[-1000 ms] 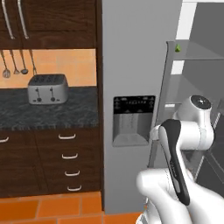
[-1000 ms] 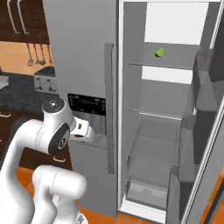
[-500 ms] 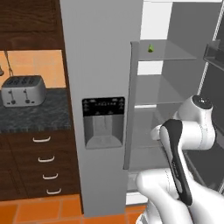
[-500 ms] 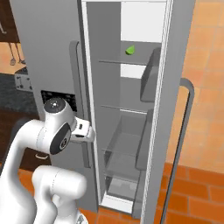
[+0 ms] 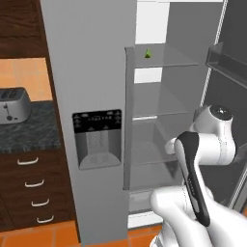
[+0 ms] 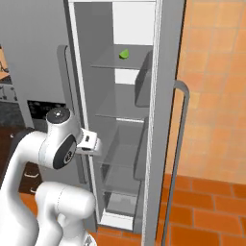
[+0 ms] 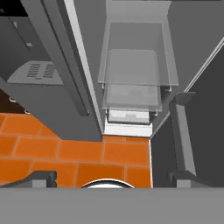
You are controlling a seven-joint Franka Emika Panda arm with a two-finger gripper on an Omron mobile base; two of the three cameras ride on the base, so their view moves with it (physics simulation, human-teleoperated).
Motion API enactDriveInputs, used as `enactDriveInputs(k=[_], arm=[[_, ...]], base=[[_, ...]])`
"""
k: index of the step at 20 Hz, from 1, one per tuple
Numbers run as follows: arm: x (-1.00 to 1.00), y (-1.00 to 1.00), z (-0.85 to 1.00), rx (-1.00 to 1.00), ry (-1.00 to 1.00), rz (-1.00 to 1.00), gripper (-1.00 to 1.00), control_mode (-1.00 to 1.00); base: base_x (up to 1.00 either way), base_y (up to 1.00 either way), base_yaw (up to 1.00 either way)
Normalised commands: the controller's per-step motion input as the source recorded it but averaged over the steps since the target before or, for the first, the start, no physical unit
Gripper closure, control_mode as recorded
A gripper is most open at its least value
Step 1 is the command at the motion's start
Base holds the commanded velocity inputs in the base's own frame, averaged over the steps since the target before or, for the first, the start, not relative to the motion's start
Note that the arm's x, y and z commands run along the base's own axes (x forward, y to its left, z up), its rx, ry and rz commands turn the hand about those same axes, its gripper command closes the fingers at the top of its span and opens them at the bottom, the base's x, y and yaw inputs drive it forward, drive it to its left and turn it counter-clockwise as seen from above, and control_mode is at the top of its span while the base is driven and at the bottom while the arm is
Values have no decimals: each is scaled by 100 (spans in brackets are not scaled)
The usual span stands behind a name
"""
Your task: Place one lemon wedge and one steak in each tupperware on the nearby counter, to pack two identical lunches.
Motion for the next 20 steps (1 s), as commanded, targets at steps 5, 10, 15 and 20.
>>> enactDriveInputs(k=[5, 10, 15, 20], arm=[[0, 0, 0, 0, 0, 0, -100, 100], [0, 0, 0, 0, 0, 0, -100, 100], [0, 0, 0, 0, 0, 0, -100, 100], [0, 0, 0, 0, 0, 0, -100, 100]], base=[[62, -13, -2], [18, -42, 0], [28, -1, 0], [43, 4, 0]])
